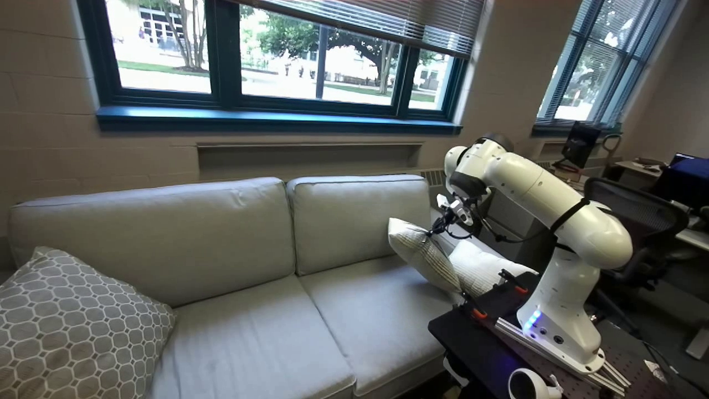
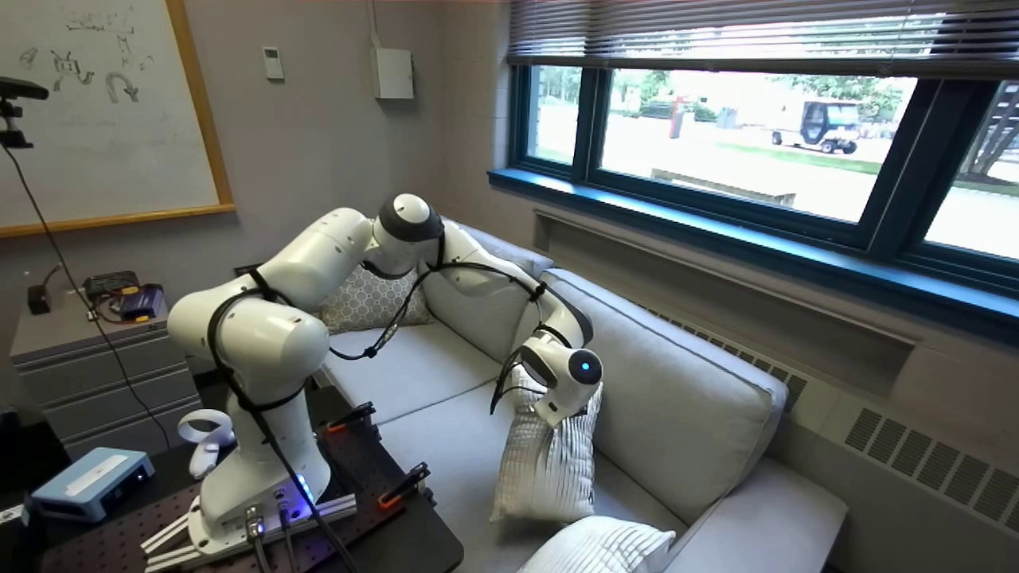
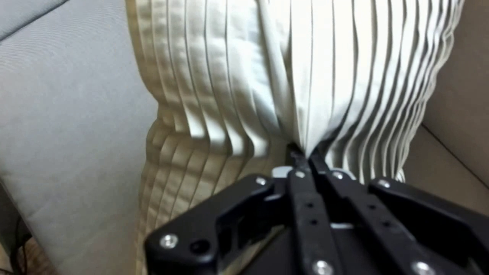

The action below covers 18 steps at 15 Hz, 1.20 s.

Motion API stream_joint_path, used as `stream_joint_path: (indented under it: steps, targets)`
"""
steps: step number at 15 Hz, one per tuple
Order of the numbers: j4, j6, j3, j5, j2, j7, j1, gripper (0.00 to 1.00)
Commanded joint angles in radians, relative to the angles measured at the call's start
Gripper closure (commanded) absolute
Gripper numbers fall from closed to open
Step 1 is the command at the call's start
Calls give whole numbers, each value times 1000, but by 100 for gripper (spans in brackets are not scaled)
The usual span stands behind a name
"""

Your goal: Move the small pillows to the left arm of the sofa

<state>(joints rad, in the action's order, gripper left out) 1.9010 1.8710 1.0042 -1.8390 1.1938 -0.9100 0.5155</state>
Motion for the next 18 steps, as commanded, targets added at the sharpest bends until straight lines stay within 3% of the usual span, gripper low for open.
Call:
stream_joint_path:
  steps: [1,2,3,5,6,7,8,9,10,14,15,16,18]
  targets:
    - [-71,199,-179,147,-164,-10,-89,99]
    - [-84,251,-232,187,-190,-15,-113,99]
    - [-94,308,-285,223,-214,-25,-134,71]
    - [-114,436,-388,300,-243,-52,-165,66]
    - [-123,515,-434,350,-251,-75,-166,57]
    - [-114,527,-489,375,-269,-38,-244,75]
    - [-119,573,-528,405,-280,-54,-256,68]
    - [-123,595,-548,418,-285,-62,-258,59]
    - [-126,603,-555,423,-286,-65,-257,57]
    - [-126,606,-555,424,-286,-65,-263,57]
    - [-126,606,-555,424,-286,-65,-264,32]
    - [-149,644,-581,458,-260,-101,-257,31]
    - [-188,738,-672,525,-225,-158,-283,19]
